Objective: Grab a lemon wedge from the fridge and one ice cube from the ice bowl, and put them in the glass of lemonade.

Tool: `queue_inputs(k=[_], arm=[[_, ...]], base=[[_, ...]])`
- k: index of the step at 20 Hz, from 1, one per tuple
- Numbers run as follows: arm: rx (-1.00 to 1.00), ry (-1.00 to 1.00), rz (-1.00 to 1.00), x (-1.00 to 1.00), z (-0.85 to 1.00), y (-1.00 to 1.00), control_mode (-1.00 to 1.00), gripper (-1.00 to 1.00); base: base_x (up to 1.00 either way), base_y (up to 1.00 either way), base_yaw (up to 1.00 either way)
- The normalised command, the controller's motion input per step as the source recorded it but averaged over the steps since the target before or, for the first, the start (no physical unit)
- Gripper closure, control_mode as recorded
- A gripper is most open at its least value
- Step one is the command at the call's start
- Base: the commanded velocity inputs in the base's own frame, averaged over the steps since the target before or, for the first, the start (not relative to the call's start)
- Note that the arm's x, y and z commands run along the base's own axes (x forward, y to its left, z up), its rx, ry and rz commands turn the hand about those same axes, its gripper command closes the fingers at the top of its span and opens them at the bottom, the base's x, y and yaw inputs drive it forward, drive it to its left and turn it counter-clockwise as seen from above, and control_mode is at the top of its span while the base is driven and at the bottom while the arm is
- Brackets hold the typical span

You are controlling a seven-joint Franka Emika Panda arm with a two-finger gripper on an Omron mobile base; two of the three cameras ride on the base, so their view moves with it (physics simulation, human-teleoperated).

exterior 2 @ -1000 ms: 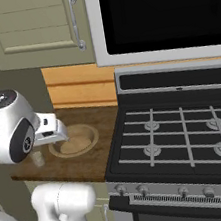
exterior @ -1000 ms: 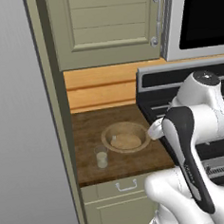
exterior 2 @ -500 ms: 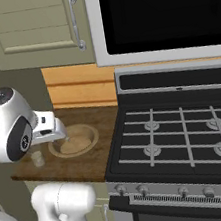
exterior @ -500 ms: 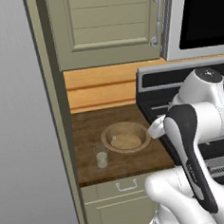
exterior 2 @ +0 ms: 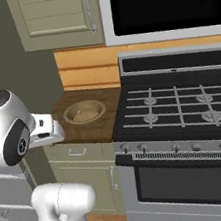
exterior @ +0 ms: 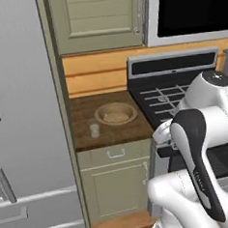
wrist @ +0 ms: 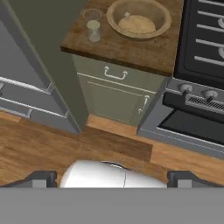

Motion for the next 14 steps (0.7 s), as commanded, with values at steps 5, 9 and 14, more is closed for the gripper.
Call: queue_inputs(k=[5, 9, 14], arm=[[0.00, 0.00, 0.00, 0.00, 0.00, 0.00, 1.00, -1.00], [0.00, 0.00, 0.00, 0.00, 0.00, 0.00, 1.00, -1.00], [0.00, 0.00, 0.00, 0.00, 0.00, 0.00, 1.00, -1.00]], base=[[-0.40, 0.90, -0.11], [0.13, 1.00, -0.22], [0.15, 0.99, -0.15]])
